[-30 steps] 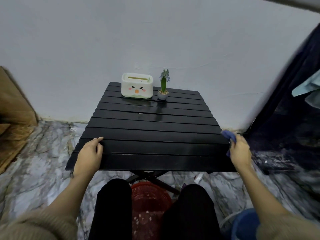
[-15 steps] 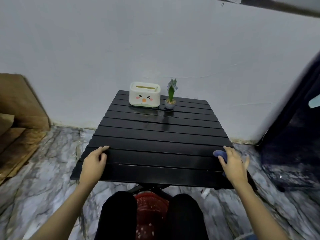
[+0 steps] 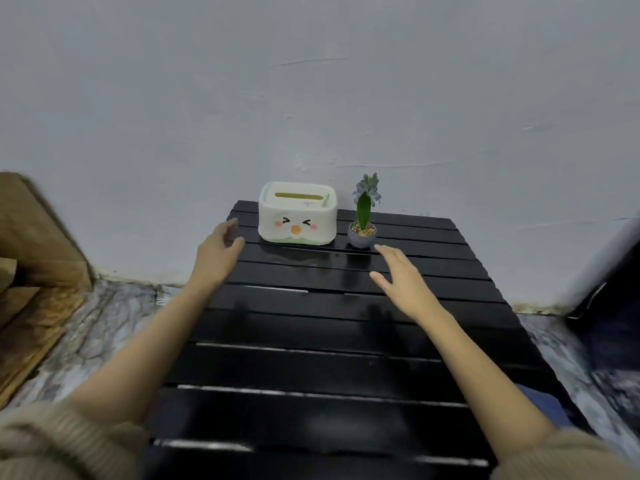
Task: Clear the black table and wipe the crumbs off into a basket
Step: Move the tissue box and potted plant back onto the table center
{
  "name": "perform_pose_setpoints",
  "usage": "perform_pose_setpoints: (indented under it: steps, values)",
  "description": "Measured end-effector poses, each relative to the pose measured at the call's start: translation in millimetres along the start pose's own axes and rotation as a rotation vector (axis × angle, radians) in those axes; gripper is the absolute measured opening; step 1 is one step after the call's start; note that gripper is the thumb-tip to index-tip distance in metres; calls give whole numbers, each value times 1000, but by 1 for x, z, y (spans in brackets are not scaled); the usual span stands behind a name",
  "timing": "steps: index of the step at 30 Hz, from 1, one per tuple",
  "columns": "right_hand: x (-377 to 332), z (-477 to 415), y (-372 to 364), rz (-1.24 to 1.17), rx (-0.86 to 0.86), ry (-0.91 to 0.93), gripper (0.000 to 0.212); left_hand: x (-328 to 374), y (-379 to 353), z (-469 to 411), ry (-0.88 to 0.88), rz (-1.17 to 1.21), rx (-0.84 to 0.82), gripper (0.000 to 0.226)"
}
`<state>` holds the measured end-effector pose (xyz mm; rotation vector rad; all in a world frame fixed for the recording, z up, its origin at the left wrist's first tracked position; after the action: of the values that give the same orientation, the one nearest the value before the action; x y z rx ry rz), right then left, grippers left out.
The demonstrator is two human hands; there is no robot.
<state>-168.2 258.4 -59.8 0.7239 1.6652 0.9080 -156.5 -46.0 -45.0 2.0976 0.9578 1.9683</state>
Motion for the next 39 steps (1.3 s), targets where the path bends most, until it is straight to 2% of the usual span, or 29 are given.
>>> perform_pose_setpoints:
  steps: [8, 11, 15, 21, 26, 31, 39]
  values:
    - [-34, -98, -34, -109, -60, 84, 66, -42, -48, -82, 89, -121, -116, 75]
    - [-36, -121, -44, -156, -39, 92, 69, -43, -61, -92, 91, -102, -142, 86]
    - [-30, -139, -58, -209, -30, 44, 84, -40, -76, -105, 91, -11, -197, 97]
    - [-29, -148, -70, -346, 51, 43, 93, -36, -90, -108, 16, 62, -265, 99]
    - [-26, -145, -79, -329, 64, 9, 97, -26, -91, -99, -98, 57, -197, 90]
    - [-27, -125, -73, -413, 113, 7, 96, -32, -86, -89, -110, 43, -164, 84]
    - [-32, -69, -44, -501, 132, 38, 92, 3, -73, -25, -147, 204, -97, 84]
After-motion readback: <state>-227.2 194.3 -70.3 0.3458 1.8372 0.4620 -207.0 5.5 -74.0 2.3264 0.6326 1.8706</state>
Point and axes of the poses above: each hand's wrist, its own z-axis away from the middle knuckle, its own y-axis out of the back of the hand, x = y × z, the point moved 7 cm from there along -z, towards the middle knuckle, and after that the axes turned 1 degree about x, right-handed, at the moved point
